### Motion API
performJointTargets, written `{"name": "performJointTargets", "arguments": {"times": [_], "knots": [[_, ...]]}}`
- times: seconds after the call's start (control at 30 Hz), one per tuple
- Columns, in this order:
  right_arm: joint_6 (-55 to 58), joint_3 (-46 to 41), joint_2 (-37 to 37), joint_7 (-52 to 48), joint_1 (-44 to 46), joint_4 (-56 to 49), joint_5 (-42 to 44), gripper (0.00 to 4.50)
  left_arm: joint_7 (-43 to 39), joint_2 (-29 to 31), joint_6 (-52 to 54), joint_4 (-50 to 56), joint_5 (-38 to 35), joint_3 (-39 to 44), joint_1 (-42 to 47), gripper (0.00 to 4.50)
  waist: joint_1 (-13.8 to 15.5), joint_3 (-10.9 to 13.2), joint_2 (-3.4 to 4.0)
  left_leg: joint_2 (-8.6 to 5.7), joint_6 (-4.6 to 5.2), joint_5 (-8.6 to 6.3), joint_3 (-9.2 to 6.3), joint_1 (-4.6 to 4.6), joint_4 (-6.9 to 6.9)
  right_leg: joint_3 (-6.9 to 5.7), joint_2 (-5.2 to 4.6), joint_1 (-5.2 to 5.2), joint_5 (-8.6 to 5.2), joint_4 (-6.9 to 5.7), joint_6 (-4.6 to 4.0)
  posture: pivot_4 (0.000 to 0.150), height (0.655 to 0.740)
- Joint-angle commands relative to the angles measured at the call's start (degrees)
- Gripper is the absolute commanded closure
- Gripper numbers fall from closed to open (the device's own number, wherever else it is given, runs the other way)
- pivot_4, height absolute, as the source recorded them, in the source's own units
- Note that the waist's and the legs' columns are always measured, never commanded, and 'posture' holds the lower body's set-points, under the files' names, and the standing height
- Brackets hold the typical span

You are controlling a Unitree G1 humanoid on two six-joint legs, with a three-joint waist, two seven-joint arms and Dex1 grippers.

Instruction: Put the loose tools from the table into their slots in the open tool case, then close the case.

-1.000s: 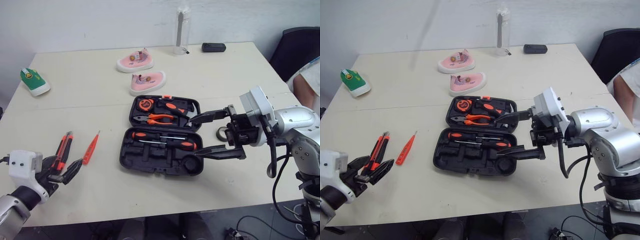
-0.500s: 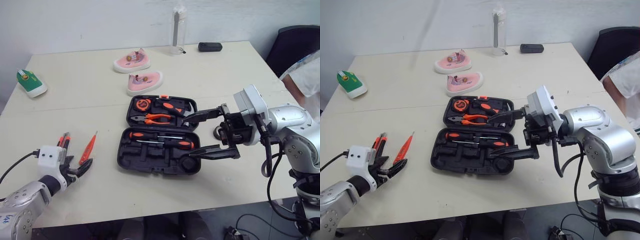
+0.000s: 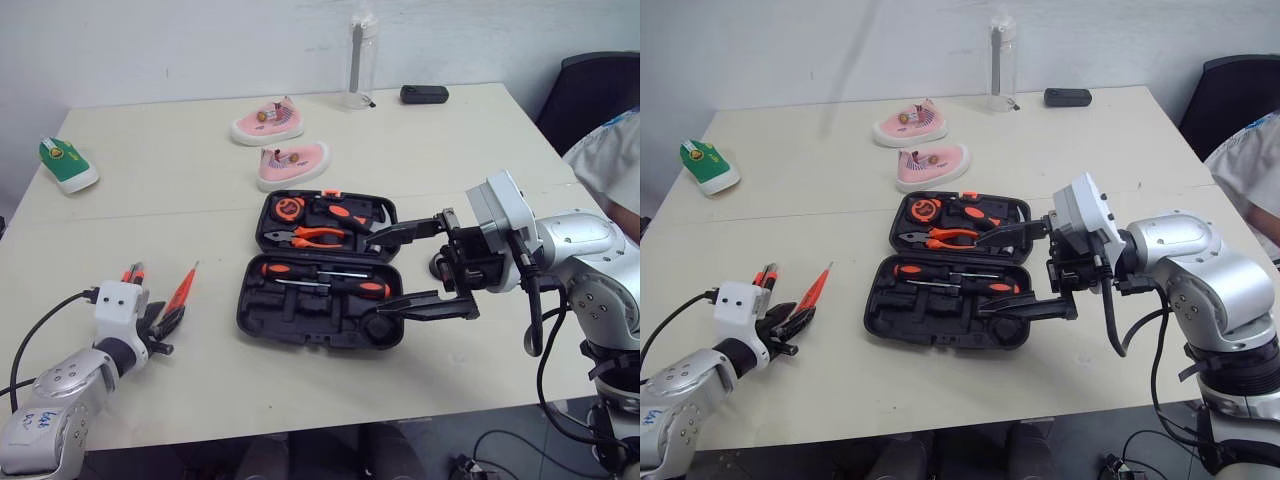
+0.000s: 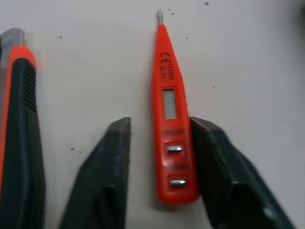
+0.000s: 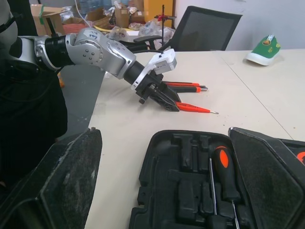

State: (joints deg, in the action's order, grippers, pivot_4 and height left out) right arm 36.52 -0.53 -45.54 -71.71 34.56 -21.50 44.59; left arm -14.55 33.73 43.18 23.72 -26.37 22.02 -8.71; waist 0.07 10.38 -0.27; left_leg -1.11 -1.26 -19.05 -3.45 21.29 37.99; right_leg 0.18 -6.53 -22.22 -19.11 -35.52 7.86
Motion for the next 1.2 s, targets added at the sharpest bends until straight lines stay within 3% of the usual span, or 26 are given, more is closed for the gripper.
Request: {"name": "performJointTargets", "arguments": {"times": [0.03, 0.13, 0.3, 0.4, 0.5, 0.6, 0.77, 0.97, 1.2], "knots": [[-0.18, -2.1, -0.99, 0.28, 0.45, -1.3, 0.91, 0.0, -0.86, 0.77, 0.35, 0.32, 0.25, 1.99, 0.37, 4.12, -0.01, 0.0, 0.0, 0.0, 0.0, 0.0, 0.02, 0.0, 0.0, 0.0, 0.0, -0.02, 0.0, -0.01, 0.0, 0.15, 0.7269], [-0.39, -1.66, -0.67, 1.1, -0.11, -1.48, 0.39, 0.0, -5.55, 5.28, -0.06, 3.01, -0.75, 2.4, 1.67, 4.12, -0.02, 0.01, -0.03, 0.03, -0.04, 0.02, 0.03, 0.11, 0.0, 0.01, 0.0, -0.15, 0.0, -0.05, 0.0, 0.15, 0.7269], [-2.78, -0.3, -1.53, 0.41, -3.09, -1.06, -2.9, 0.0, -19.8, 18.99, -0.25, 5.01, -3.11, -2.3, 9.33, 4.12, 0.42, 0.04, -0.06, 0.02, -0.08, 0.06, -0.01, 0.27, -0.01, -0.06, 0.01, -0.26, -0.01, -0.04, -0.02, 0.15, 0.7269], [-4.47, 0.29, -2.24, -0.02, -5.04, -0.09, -5.68, 0.0, -31.56, 25.11, -3.47, 1.54, -3.11, -9.82, 16.18, 4.12, 0.16, 0.04, -0.05, -0.12, 0.04, 0.07, 0.12, 0.27, -0.04, 0.0, -0.04, -0.26, 0.0, 0.01, -0.01, 0.15, 0.7269], [-5.62, 0.83, -2.55, -0.33, -6.86, -0.1, -7.37, 0.0, -40.67, 27.44, -8.49, -2.99, 0.27, -18.44, 23.61, 4.12, -0.12, 0.04, -0.04, -0.12, 0.09, 0.05, 0.2, 0.26, -0.05, -0.02, -0.04, -0.27, 0.0, 0.0, -0.01, 0.15, 0.7269], [-5.53, 0.74, -2.32, 0.45, -8.93, -0.74, -7.84, 0.0, -50.16, 26.57, -14.62, -10.11, 6.19, -29.14, 34.16, 4.12, -0.18, 0.06, -0.04, -0.15, 0.06, 0.07, 0.28, 0.29, -0.06, -0.08, 0.1, -0.36, 0.0, -0.04, -0.01, 0.15, 0.7269], [-5.37, 0.32, -2.34, 2.05, -10.69, -1.92, -7.98, 0.0, -56.71, 22.78, -22.29, -19.73, 12.35, -36.54, 42.26, 4.12, -0.42, 0.07, -0.04, -0.13, 0.03, 0.09, 0.45, 0.27, -0.04, -0.03, 0.27, -0.44, 0.0, -0.19, 0.0, 0.15, 0.7269], [-5.0, -0.29, -2.41, 3.59, -12.73, -3.72, -7.47, 0.0, -60.22, 15.75, -33.29, -32.1, 17.93, -39.74, 48.8, 4.12, 0.07, 0.11, -0.11, -0.14, 0.09, 0.08, 0.5, 0.32, 0.12, -0.03, 0.26, -0.45, 0.02, -0.4, 0.05, 0.15, 0.7269], [-4.61, -0.87, -2.29, 5.11, -13.44, -4.27, -7.02, 0.0, -63.16, 12.16, -38.68, -38.14, 20.21, -39.78, 51.74, 4.12, 0.12, 0.13, -0.13, -0.21, 0.15, 0.1, 0.47, 0.35, 0.18, -0.05, 0.17, -0.43, 0.07, -0.39, 0.14, 0.15, 0.7269]]}}
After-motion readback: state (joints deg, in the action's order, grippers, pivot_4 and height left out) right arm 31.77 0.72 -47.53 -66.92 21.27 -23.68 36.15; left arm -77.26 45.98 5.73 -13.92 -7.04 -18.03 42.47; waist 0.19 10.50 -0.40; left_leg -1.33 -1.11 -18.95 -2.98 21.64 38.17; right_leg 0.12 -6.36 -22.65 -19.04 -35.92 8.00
